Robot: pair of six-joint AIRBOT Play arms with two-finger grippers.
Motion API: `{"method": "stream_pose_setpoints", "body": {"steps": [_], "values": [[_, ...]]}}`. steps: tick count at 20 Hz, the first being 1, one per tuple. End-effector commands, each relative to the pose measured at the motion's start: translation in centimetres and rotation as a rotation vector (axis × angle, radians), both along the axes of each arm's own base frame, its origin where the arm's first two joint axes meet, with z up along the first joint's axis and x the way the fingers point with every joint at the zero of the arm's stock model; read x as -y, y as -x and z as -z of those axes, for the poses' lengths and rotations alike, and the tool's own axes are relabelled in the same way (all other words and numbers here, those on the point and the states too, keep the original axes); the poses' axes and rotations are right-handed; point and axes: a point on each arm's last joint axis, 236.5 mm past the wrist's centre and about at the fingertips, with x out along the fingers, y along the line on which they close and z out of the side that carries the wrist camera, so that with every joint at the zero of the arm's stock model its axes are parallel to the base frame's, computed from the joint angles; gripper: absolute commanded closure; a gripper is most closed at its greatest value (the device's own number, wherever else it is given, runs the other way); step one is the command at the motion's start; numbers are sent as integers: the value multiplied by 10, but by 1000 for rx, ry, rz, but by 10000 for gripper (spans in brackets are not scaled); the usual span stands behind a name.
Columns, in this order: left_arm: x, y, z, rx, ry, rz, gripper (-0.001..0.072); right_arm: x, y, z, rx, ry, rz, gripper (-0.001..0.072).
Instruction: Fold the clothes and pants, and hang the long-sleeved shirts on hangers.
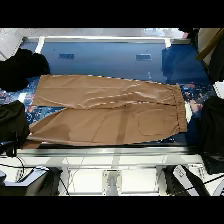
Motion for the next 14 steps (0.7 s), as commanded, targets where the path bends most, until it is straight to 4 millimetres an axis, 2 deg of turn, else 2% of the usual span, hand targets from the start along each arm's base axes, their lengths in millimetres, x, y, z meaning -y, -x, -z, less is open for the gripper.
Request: {"method": "stream_pose_setpoints", "body": {"steps": [1, 3, 6, 7, 10, 14], "values": [[4, -19, -15, 76, -24, 43, 697, -13, 35, 43, 59, -267, 155, 243], [12, -26, -15, 77, -25, 83, 697, -25, 38, 66, 150, -463, 271, 155], [17, -33, -14, 80, -54, 129, 697, -51, 62, 121, 65, -540, 315, 155], [18, -34, -14, 80, -54, 133, 697, -54, 64, 133, 63, -538, 331, 156], [18, -34, -14, 80, -54, 133, 697, -44, 58, 147, 117, -513, 411, 156], [18, -34, -14, 83, -63, 145, 697, -36, 62, 161, 113, -476, 467, 167]]}}
